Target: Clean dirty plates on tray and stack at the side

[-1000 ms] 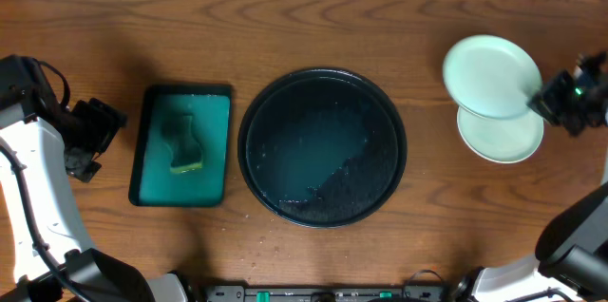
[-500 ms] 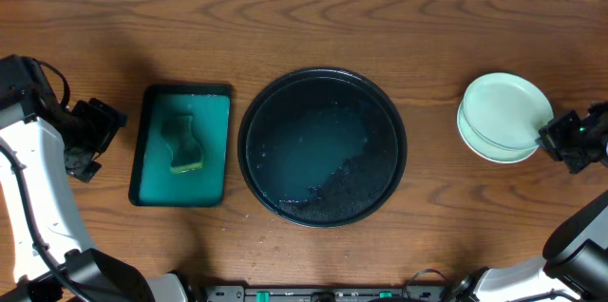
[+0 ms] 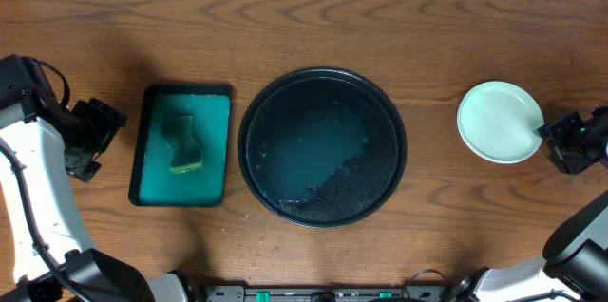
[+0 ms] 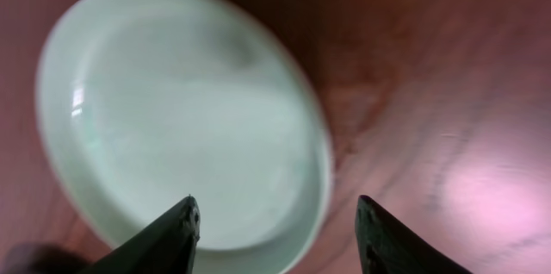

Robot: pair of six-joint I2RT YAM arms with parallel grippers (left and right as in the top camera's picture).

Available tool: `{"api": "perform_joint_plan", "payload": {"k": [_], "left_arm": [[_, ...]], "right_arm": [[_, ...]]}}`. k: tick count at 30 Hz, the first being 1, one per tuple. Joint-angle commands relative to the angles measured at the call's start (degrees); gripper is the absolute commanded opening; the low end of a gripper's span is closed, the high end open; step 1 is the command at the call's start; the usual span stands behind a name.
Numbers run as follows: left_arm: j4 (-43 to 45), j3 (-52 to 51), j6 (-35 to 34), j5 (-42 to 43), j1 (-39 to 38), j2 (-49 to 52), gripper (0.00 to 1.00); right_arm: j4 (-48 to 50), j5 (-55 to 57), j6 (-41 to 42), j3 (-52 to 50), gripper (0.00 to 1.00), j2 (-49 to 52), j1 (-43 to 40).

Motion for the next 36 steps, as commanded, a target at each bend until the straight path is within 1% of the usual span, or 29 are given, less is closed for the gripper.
{"api": "perform_joint_plan", "payload": {"k": [1, 3, 6, 8, 10, 13, 18, 19, 20, 21, 22, 23, 25, 29, 31, 33, 35, 36], "left_arm": [[0.66, -0.33, 0.98, -0.33, -1.27, 0.17, 0.82], [1.18, -0.33, 1.49, -0.33, -2.49, 0.17, 0.82], [2.43, -0.33, 3.30, -0.42, -5.46, 0.17, 0.82], [3.06, -0.33, 4.26, -1.01, -7.52, 0.17, 0.82], [4.13, -0.33, 7.13, -0.96, -9.84, 0.17, 0.82], [5.73, -0.33, 13.42, -0.94, -13.75, 0.17, 0.82], [6.84, -0.33, 19.30, -0.46, -20.50, 0.17, 0.82], [6.88, -0.33, 20.48, -0.46, -22.29, 0.17, 0.82], [6.91, -0.33, 21.22, -0.50, -23.80, 0.17, 0.82], [7.08, -0.33, 21.42, -0.52, -27.12, 0.17, 0.82], [7.13, -0.33, 21.53, -0.55, -28.63, 0.17, 0.82], [7.15, -0.33, 23.17, -0.61, -32.02, 0.17, 0.82], [7.15, -0.33, 23.56, -1.60, -35.30, 0.17, 0.82], [7.58, -0.31, 23.47, -4.76, -40.00, -0.09, 0.82], [7.76, -0.17, 22.18, -7.78, -41.97, -0.96, 0.82], [7.76, 0.26, 19.89, -11.80, -43.80, -2.89, 0.82], [7.82, 0.68, 19.82, -13.57, -45.44, -5.79, 0.82], [8.02, 0.76, 19.82, -14.23, -46.36, -7.87, 0.82]], "right_arm": [[0.59, -9.49, -3.65, 1.11, 0.55, -0.81, 0.83], [0.61, -13.22, -6.69, 1.86, 0.55, -0.81, 1.86], [0.52, -17.00, -9.27, 2.45, 0.63, -0.92, 4.42], [0.52, -19.04, -11.34, 2.45, 0.64, -0.96, 6.67], [0.55, -21.38, -15.32, 2.45, 0.63, -1.01, 9.18], [0.55, -22.08, -21.38, 2.45, 0.64, -1.05, 13.53], [0.55, -22.05, -27.12, 2.43, 0.64, -1.05, 18.40], [0.74, -21.73, -27.89, 2.43, 0.69, -1.05, 19.21], [1.05, -20.65, -28.00, 2.43, 0.82, -1.05, 19.80], [2.08, -16.65, -27.91, 2.43, 0.99, -1.05, 20.87], [2.80, -13.20, -27.67, 2.43, 0.99, -1.05, 21.38], [3.30, -5.84, -26.36, 2.43, 0.99, -1.03, 22.21], [3.02, -1.29, -25.97, 2.43, 0.99, -1.03, 22.67], [2.16, -1.03, -26.05, 2.43, 0.99, -1.03, 22.60], [1.49, -1.51, -26.03, 2.43, 0.99, -1.11, 22.60], [0.20, -2.89, -26.08, 2.43, 0.99, -1.14, 22.60], [-0.50, -4.87, -26.58, 2.43, 0.99, -1.14, 22.60], [-0.98, -6.60, -28.22, 2.43, 0.99, -1.27, 22.62]]}}
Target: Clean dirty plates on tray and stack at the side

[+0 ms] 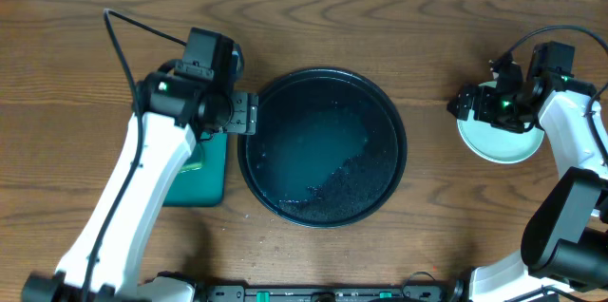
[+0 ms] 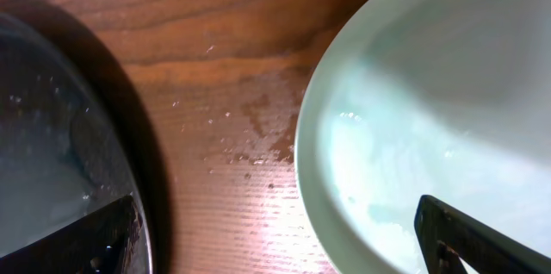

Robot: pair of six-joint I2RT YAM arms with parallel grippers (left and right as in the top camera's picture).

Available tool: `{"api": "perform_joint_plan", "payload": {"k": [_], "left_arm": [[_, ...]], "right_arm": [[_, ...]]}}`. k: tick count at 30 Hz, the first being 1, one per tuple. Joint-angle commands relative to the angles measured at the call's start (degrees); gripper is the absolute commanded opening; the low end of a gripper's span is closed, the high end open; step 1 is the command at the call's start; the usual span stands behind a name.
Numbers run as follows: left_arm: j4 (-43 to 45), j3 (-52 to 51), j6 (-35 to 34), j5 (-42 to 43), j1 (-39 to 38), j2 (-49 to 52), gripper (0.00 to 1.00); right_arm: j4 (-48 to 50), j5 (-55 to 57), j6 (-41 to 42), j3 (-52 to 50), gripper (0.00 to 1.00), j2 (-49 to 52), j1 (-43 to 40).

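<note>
A big dark round tray [image 1: 323, 72] holding cloudy water and dark specks sits mid-table. To its right lies a pale white plate [image 1: 508, 142], wet inside in the right wrist view [image 2: 448, 93]. My right gripper [image 1: 464, 104] hangs over the plate's left rim, open [image 2: 284, 248]: one finger over the tray's edge, the other over the plate. My left gripper [image 1: 243, 114] is at the round tray's left rim, and its jaws are not readable from above.
A green rectangular tray [image 1: 211, 174] lies left of the round tray, mostly covered by my left arm, which hides the sponge. A cable loops above the left arm. Bare wood [image 2: 224, 127] separates plate and round tray.
The left arm has swung from the far left edge to over the green tray, its gripper now at the round tray's rim. The right gripper moved from the plate's right side to its left rim.
</note>
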Motion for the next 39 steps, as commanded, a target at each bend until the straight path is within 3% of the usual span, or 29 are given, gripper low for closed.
{"api": "perform_joint_plan", "payload": {"k": [1, 9, 19, 39], "left_arm": [[0.87, 0.79, -1.09, -7.06, -3.87, -10.86, 0.82], [1.88, 0.76, -1.11, -7.93, -5.16, -29.79, 0.82], [-1.55, 0.76, -1.09, -7.96, -5.16, -45.22, 0.82], [-4.11, 0.76, -1.11, -7.91, -5.16, -47.43, 0.82]], "right_arm": [[-1.33, -6.88, -6.58, 1.01, 0.99, -1.97, 0.39], [-0.57, -10.78, -15.67, 1.01, 0.99, -14.88, 1.99], [2.21, 2.86, -15.96, 1.01, 0.99, -35.63, 2.05], [-8.83, 4.44, -15.96, 0.98, 0.99, -38.49, 1.99]]}}
